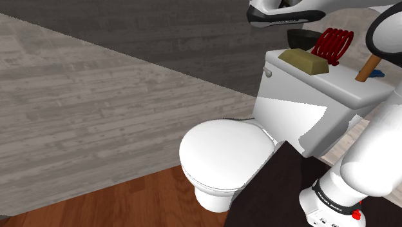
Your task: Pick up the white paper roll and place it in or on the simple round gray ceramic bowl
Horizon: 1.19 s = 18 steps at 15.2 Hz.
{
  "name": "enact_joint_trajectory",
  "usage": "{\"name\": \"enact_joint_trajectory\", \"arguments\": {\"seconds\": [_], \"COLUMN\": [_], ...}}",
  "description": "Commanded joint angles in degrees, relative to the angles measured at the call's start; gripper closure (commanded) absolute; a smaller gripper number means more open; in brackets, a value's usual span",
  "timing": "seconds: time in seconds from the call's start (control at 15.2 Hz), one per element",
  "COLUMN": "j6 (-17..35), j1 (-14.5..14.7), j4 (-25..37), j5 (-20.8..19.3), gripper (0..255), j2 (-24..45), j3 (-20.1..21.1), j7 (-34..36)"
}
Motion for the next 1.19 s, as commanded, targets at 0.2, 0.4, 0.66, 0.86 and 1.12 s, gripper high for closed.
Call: {"name": "enact_joint_trajectory", "arguments": {"seconds": [0.2, 0.4, 0.66, 0.86, 1.12], "j6": [7.0, 11.5, 15.8, 16.5, 17.4], "j1": [-3.6, -5.9, -7.9, -8.0, -8.0], "j4": [-5.6, -8.1, -10.4, -12.4, -14.9], "j5": [-0.8, -1.4, -2.1, -2.6, -3.4], "gripper": [255, 255, 255, 255, 255], "j2": [-3.9, -5.4, -6.4, -6.5, -6.4], "j3": [-3.2, -5.4, -7.5, -7.5, -7.6], "j7": [-0.6, -1.2, -1.2, 0.7, 3.2]}}
